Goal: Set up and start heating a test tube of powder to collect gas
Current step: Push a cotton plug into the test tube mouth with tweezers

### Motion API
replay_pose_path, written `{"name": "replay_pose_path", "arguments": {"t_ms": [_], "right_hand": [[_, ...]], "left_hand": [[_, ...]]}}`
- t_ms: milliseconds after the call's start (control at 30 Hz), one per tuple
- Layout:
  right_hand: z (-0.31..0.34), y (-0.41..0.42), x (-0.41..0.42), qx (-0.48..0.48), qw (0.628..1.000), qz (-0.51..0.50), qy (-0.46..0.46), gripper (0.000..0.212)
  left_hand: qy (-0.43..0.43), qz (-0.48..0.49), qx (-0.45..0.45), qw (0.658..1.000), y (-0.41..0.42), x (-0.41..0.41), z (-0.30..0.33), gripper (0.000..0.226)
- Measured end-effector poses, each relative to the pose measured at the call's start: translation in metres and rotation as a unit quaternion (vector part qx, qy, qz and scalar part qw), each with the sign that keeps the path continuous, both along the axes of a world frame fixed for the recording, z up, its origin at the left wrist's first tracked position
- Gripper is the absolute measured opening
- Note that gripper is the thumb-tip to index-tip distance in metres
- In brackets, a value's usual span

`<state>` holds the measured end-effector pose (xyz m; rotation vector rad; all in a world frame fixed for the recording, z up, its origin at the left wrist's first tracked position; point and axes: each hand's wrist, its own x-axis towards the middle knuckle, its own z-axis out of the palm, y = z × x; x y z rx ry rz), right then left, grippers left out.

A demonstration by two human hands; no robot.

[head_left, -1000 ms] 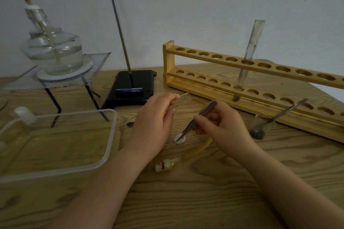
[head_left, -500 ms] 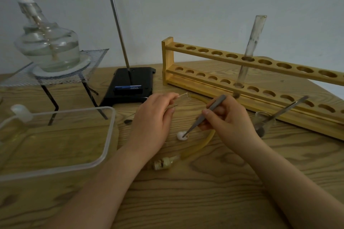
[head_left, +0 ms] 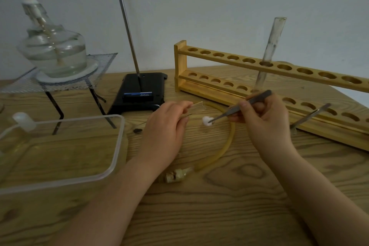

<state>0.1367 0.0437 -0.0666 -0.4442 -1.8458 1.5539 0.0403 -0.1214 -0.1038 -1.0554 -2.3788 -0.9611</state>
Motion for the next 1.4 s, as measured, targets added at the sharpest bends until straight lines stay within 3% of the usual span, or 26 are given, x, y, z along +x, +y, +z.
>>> {"name": "replay_pose_path", "arguments": {"t_ms": [367,1400], "right_hand": [[0.008,0.0,0.0,-0.042,0.996,-0.047,0.069,0.011],[-0.001,-0.016,-0.007,-0.02,0.999,0.015,0.025,0.013]], "left_hand": [[-0.003,0.009,-0.008,1.0,0.002,-0.001,-0.003,0.033],[0.031,-0.031,-0.009,0.999,0.003,0.0,-0.01,0.032]]}}
